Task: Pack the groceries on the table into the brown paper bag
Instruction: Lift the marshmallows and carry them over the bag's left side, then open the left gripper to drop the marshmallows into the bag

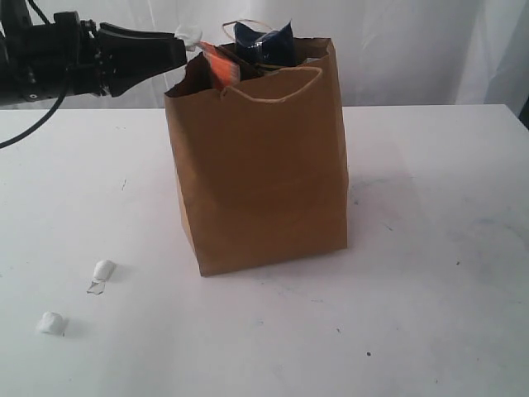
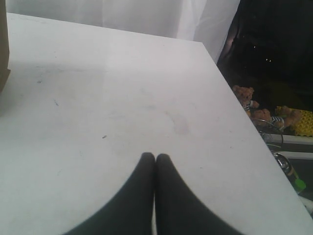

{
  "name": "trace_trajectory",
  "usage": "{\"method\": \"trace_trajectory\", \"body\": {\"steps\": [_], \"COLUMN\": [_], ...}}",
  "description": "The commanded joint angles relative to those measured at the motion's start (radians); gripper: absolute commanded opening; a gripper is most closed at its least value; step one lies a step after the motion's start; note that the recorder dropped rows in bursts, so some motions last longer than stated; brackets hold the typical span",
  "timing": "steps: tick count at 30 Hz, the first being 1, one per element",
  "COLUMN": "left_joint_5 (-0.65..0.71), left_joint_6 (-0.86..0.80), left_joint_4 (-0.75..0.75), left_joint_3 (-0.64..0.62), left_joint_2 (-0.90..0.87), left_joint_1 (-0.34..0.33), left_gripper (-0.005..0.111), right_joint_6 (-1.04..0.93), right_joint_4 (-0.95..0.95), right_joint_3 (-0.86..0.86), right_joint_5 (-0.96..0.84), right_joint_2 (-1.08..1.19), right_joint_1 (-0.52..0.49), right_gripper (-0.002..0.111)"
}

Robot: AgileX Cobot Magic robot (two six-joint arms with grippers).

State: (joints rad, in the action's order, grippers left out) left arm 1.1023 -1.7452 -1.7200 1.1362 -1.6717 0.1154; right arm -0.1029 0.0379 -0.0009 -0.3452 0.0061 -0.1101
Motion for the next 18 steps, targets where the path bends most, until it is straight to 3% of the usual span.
{"method": "trace_trajectory", "body": {"steps": [1,10,18], "left_joint_5": [0.017,0.017,0.019], "left_joint_6": [0.003,0.007,0.019], "left_joint_4": [-0.020,0.061,-0.024], "left_joint_3": [0.005,0.005,0.005], "left_joint_2": [0.003,0.003,0.003], "left_joint_1": [-0.002,-0.002,-0.002], "left_gripper": [0.050,0.050,0.050], "right_joint_6": [0.006,0.006,0.006], "right_joint_4": [0.008,0.008,0.008], "right_joint_3": [0.001,0.001,0.001], "right_joint_5": [0.002,0.002,0.002], "right_joint_2": [-0.006,-0.006,-0.006], "right_joint_1": [-0.008,-0.008,-0.008], "right_gripper": [0.000,0.000,0.000]}}
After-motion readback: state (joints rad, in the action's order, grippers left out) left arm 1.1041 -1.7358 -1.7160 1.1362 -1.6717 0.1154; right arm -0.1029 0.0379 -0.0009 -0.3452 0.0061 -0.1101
